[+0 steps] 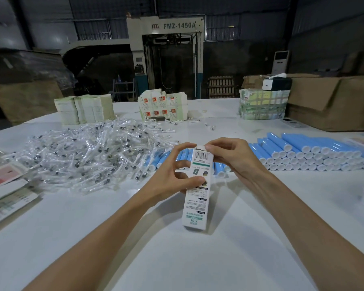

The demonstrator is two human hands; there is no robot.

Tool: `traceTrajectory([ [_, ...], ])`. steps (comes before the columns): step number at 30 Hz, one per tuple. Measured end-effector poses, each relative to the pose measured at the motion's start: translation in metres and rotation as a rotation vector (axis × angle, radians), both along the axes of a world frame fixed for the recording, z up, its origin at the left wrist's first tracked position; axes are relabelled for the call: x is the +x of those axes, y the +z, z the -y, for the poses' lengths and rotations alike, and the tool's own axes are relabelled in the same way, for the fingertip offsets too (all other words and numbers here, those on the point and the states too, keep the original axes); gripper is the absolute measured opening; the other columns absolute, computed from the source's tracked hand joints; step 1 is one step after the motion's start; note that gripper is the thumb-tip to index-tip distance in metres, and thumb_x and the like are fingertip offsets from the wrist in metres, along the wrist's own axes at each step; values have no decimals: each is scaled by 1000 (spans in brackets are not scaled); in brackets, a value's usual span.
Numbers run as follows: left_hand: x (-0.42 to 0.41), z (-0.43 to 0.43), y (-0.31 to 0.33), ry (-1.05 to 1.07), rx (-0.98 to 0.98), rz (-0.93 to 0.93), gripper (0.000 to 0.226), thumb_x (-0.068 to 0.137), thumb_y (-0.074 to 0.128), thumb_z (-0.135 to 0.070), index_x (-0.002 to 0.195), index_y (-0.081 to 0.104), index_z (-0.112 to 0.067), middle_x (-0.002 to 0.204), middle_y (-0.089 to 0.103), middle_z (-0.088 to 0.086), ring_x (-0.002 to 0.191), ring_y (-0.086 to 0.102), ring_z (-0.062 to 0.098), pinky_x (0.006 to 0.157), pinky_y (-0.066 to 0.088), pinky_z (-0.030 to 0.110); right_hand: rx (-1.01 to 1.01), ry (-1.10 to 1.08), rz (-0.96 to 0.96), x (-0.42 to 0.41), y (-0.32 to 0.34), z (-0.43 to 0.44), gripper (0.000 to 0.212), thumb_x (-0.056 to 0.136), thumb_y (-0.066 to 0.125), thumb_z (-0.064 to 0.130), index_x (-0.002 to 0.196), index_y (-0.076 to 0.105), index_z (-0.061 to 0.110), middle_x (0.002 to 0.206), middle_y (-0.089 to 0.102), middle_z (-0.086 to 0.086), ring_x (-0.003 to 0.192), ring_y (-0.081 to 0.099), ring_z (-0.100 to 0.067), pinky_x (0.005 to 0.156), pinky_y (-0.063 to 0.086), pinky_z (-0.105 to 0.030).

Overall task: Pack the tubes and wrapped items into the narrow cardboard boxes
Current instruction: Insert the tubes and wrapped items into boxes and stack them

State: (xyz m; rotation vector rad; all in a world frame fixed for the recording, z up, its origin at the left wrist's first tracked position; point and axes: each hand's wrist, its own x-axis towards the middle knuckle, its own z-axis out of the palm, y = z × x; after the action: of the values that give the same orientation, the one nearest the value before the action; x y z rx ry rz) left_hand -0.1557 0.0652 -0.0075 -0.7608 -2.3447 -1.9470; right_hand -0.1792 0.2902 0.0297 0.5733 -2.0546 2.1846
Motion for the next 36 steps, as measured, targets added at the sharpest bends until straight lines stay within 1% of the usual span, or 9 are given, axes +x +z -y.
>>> traceTrajectory([
  [6, -2, 0, -1, 6, -4, 2, 91, 81, 95, -24, 149, 42, -53, 120, 75, 10, 93, 81, 36, 67, 66, 39, -16, 52, 31, 0, -3, 1, 17, 96, 74, 13, 104, 77, -2, 102, 79, -17, 100, 75, -27, 84, 59, -27],
  [10, -2, 1, -1, -6, -11, -3, 94, 84, 94, -23, 153, 39, -56, 118, 75, 9, 93, 81, 36, 67, 66, 40, -12, 90, 36, -1, -3, -1, 17, 95, 75, 16, 103, 79, 1, 105, 78, -18, 103, 75, -27, 83, 59, -26],
  [16, -2, 3, 1, -26, -42, -15, 90, 86, 92, -24, 151, 43, -61, 123, 73, 10, 94, 81, 34, 69, 66, 40, -71, 132, 132, -2, -5, 0, 14, 96, 73, 18, 101, 83, 9, 110, 78, -18, 109, 74, -26, 87, 58, -26],
  [20, -3, 5, -1, -10, -35, -14, 89, 85, 93, -27, 151, 44, -60, 119, 73, 10, 94, 81, 32, 68, 67, 40, -50, 136, 82, 0, -6, 2, 17, 96, 74, 19, 104, 83, 8, 109, 78, -19, 109, 74, -27, 87, 60, -27],
  [24, -5, 5, -4, 18, -6, -6, 84, 84, 94, -31, 150, 46, -54, 120, 75, 8, 93, 82, 32, 69, 67, 39, 81, 92, -27, 1, -5, 2, 18, 95, 75, 18, 110, 82, 10, 106, 80, -12, 106, 76, -24, 90, 61, -29],
  [27, -5, 5, -5, 18, 6, 4, 81, 84, 94, -33, 148, 48, -50, 117, 77, 7, 93, 82, 33, 68, 67, 39, 127, 65, -68, 1, -5, 2, 15, 95, 75, 17, 108, 83, 13, 101, 81, -9, 101, 77, -22, 83, 59, -24],
  [31, -3, 2, -6, 19, 24, 7, 80, 83, 94, -32, 147, 50, -47, 120, 72, 14, 93, 81, 34, 69, 66, 38, 184, 45, -132, 0, -4, -2, 13, 95, 75, 13, 105, 83, 13, 98, 81, -6, 97, 77, -18, 78, 57, -20],
  [33, -2, 0, -6, 22, 41, 15, 80, 81, 96, -33, 147, 51, -47, 122, 70, 14, 94, 81, 34, 68, 66, 39, 210, 38, -159, 0, -2, -4, 12, 95, 75, 13, 104, 83, 13, 98, 81, -4, 97, 77, -18, 79, 58, -22],
  [36, -2, -2, -8, 11, 53, 36, 81, 81, 96, -35, 147, 50, -44, 120, 74, 13, 96, 81, 37, 70, 67, 43, 286, -9, -189, -1, -4, -3, 11, 96, 74, 15, 103, 83, 12, 97, 81, -1, 96, 76, -16, 84, 60, -28],
])
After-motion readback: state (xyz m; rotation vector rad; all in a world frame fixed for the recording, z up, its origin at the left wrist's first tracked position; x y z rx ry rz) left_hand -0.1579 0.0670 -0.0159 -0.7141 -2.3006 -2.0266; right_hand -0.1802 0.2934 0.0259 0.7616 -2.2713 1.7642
